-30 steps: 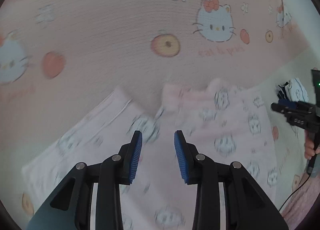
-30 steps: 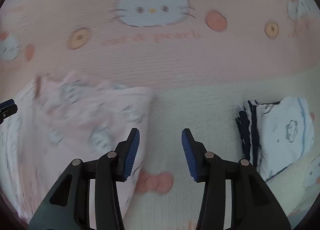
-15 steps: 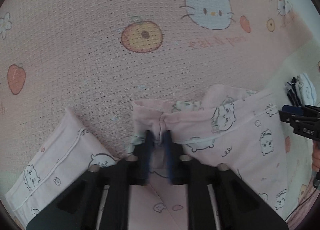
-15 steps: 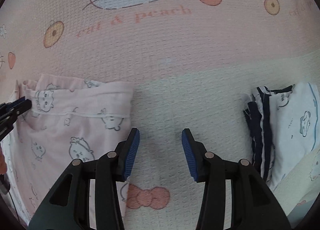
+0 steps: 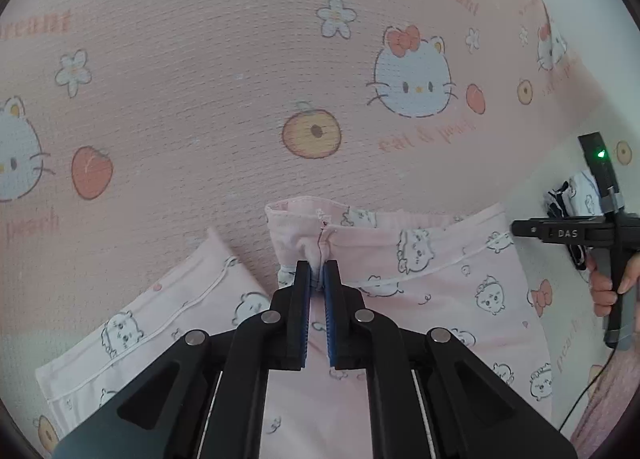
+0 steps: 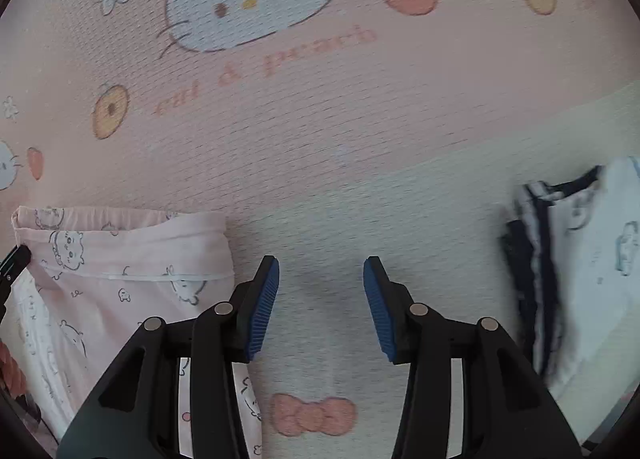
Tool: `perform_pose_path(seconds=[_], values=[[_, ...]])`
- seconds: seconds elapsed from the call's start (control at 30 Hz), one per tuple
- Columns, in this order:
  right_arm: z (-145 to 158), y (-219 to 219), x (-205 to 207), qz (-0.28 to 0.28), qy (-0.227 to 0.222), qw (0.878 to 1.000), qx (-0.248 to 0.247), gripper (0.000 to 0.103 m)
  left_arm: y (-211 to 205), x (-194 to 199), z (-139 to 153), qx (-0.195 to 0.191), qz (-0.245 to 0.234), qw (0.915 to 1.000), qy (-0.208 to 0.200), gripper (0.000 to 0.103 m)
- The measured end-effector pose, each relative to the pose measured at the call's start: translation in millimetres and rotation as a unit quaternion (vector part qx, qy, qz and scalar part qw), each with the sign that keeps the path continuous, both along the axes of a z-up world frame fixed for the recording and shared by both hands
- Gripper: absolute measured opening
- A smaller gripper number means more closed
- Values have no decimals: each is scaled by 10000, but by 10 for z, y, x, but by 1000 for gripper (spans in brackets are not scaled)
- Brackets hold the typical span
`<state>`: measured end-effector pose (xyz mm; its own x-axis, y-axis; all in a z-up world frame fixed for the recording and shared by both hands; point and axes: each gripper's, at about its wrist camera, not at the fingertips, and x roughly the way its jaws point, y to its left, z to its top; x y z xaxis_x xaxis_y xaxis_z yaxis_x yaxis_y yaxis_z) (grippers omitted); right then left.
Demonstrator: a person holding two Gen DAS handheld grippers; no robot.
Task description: Fold clothes
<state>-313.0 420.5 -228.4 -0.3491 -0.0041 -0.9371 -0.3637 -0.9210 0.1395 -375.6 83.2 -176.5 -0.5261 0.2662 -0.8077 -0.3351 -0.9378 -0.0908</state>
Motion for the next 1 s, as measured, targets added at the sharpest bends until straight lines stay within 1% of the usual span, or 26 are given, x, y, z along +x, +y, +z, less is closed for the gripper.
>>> perform_pose_path(seconds=[0.1, 0.13, 0.17, 0.27, 0.33, 0.4, 0.43, 0.47, 0.53, 0.6, 0.63, 0.67, 0.7, 0.77, 0.8, 0.83, 0.87, 0.9, 0.97, 1.0], values=[[-60, -113, -45, 221, 83, 9984, -514, 45, -75, 5, -32, -27, 50, 10000, -51, 7], [-67, -169, -59, 330, 107, 9978, -557, 46, -92, -2, -51, -59, 61, 9999, -62, 7], [-72, -229, -76, 439, 126, 9975, -542, 51, -120, -4, -65, -90, 94, 9999, -72, 7], [-41, -343, -144, 651, 216, 9971, -316, 52, -194, -15, -104, -34, 178, 9998, -116, 7], [-35, -312, -206, 679, 432, 9958, -444, 52, -249, -16, -132, 58, 200, 9997, -143, 7], [-21, -345, -239, 891, 587, 9927, -568, 53, -277, -6, -169, 151, 111, 9996, -199, 7], [-34, -382, -263, 1046, 584, 9909, -620, 53, -282, -9, -203, 200, 69, 9994, -285, 7], [-75, -425, -277, 1192, 484, 9896, -649, 54, -294, -19, -233, 226, 71, 9991, -360, 8], [-145, -516, -275, 1314, 347, 9886, -641, 54, -309, -47, -275, 240, 96, 9987, -430, 9], [-157, -592, -280, 1400, 380, 9876, -602, 56, -295, -76, -288, 213, 96, 9990, -378, 12], [-155, -612, -283, 1447, 406, 9862, -693, 56, -288, -91, -295, 199, 96, 9991, -352, 17], [-156, -628, -286, 1475, 438, 9850, -782, 56, -281, -105, -301, 186, 96, 9992, -326, 26], [-162, -636, -287, 1468, 480, 9842, -867, 55, -274, -120, -308, 173, 97, 9994, -300, 29], [-198, -656, -313, 1490, 541, 9824, -992, 55, -207, -166, -350, 41, 42, 9996, -283, 30], [-211, -675, -315, 1502, 571, 9819, -1007, 47, -168, -191, -373, -36, 9, 9996, -278, 29], [-224, -697, -323, 1526, 597, 9805, -1082, 38, -129, -215, -397, -113, -24, 9996, -274, 15], [-241, -719, -343, 1574, 583, 9779, -1245, 21, -95, -223, -412, -177, -46, 9995, -262, 10], [-238, -736, -356, 1605, 575, 9763, -1335, 15, -62, -221, -421, -234, -62, 9994, -248, 10], [-195, -794, -353, 1630, 613, 9767, -1256, 7, -7, -198, -408, -299, -82, 9994, -163, 8], [-155, -795, -344, 1623, 652, 9777, -1162, 5, 6, -165, -365, -287, -72, 9995, -81, 8]])
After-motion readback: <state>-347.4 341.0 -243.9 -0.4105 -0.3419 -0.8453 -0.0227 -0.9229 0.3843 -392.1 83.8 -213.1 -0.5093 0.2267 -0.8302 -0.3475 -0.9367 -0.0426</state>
